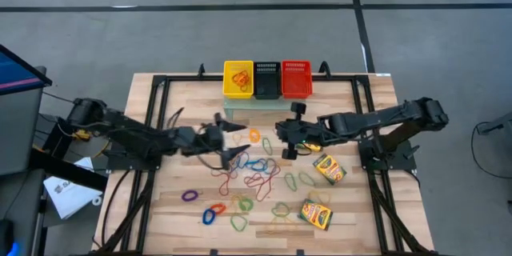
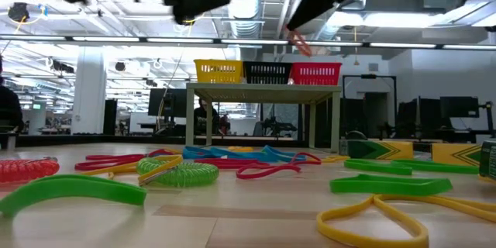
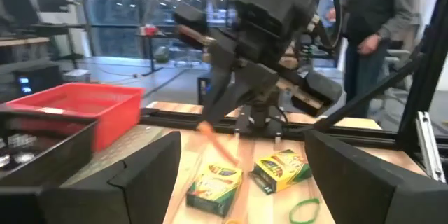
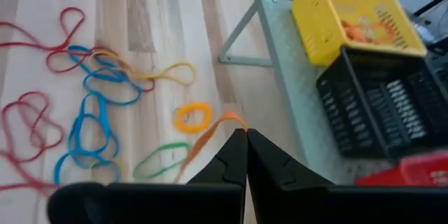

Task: Pick & Place Office Desk Supplies
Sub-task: Put the small orange rubber band into the yellow bin on the shelf

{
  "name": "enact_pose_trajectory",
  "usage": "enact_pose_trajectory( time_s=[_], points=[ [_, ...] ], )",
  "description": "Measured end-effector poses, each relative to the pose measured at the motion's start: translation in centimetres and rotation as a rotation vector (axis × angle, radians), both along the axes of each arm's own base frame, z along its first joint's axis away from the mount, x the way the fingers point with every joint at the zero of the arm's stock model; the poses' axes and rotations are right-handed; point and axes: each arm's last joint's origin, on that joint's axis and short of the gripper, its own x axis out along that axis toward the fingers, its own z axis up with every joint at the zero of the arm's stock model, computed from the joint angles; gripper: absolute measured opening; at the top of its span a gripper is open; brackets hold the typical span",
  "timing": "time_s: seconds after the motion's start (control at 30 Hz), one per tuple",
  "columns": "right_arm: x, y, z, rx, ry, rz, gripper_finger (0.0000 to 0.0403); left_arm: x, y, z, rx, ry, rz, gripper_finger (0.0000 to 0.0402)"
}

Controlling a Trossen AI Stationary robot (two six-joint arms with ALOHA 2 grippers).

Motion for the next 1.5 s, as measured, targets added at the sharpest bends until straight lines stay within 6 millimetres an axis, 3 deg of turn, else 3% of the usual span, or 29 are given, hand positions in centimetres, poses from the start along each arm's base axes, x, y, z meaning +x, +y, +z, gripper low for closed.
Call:
enact_pose_trajectory(
  time_s=[0.37,0.63,0.8,1.1,1.3,1.5],
  points=[
    [0.8,0.5,2.1,-0.054,-0.101,0.054,0.0000,5.1,2.2,0.1,0.009,0.016,-0.048,0.0301],
    [0.7,1.1,2.3,-0.065,-0.119,0.066,0.0000,6.2,3.3,-0.3,-0.010,0.027,-0.083,0.0288],
    [0.7,1.3,2.3,-0.075,-0.122,0.069,0.0000,6.2,3.7,-0.3,-0.024,0.024,-0.068,0.0224],
    [0.7,1.8,2.4,-0.074,-0.135,0.080,0.0000,6.2,4.0,-0.4,-0.025,0.037,-0.060,0.0017],
    [0.6,1.6,2.5,-0.104,-0.138,0.047,0.0008,6.2,4.3,-0.7,-0.028,0.065,-0.052,0.0002],
    [-1.5,2.0,4.8,-0.147,-0.184,0.072,0.0085,5.1,5.2,0.8,-0.027,0.091,-0.017,0.0001]
  ],
)
